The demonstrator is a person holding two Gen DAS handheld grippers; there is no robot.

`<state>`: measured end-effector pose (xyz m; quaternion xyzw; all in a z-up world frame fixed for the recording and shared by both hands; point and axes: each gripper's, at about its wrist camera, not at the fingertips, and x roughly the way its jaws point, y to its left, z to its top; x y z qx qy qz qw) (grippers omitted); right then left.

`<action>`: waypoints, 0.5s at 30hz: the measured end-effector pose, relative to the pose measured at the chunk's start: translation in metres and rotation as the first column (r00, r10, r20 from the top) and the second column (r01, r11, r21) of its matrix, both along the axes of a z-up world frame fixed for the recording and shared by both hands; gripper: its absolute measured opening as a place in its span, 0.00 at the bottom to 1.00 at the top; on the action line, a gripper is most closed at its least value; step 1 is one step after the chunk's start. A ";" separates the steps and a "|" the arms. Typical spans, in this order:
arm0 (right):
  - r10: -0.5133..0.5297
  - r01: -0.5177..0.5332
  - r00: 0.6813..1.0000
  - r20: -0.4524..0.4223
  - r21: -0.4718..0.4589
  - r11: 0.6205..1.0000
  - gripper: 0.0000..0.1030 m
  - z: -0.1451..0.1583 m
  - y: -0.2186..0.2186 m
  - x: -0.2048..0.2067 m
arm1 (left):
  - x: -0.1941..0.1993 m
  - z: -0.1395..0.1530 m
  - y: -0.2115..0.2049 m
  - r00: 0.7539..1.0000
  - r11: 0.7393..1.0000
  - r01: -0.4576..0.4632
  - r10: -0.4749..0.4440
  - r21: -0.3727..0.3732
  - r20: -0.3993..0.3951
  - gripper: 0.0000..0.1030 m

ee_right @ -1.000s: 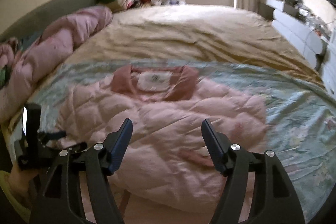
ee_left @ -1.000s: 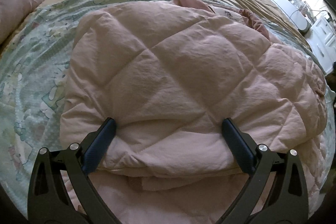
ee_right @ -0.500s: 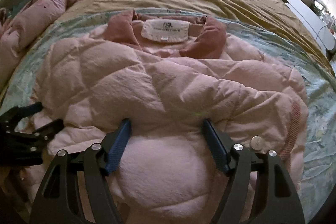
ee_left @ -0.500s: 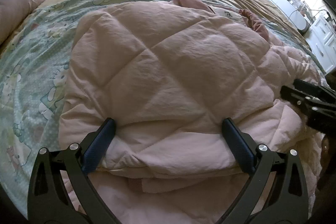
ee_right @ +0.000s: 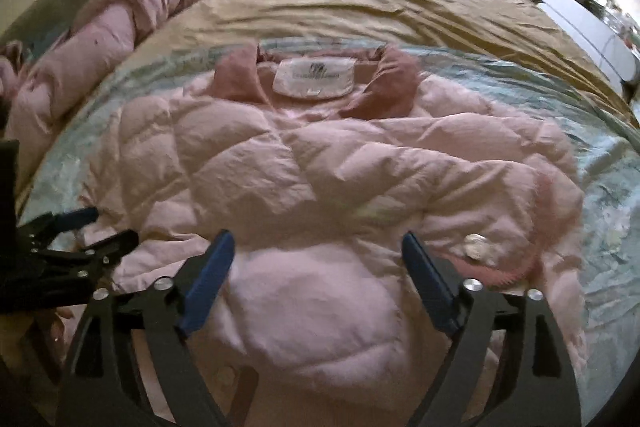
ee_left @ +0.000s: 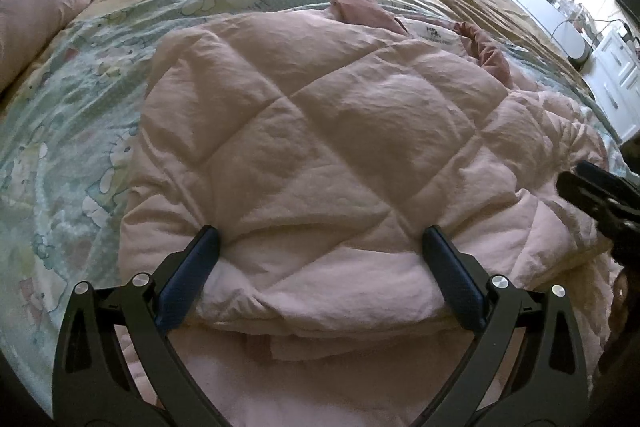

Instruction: Fold large clothes

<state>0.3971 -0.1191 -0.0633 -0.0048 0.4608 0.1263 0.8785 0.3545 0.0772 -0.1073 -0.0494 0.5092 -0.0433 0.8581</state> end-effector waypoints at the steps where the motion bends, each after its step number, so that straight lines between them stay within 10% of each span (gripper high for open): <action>1: -0.007 0.007 1.000 0.012 0.012 1.000 0.88 0.005 -0.005 -0.005 | -0.002 0.002 0.000 1.000 1.000 -0.001 0.001 0.001 0.001 0.91; 15: -0.077 0.071 0.995 0.070 0.091 0.993 0.94 0.034 -0.035 -0.049 | -0.031 0.032 -0.006 1.000 0.999 -0.013 0.014 -0.039 0.007 0.91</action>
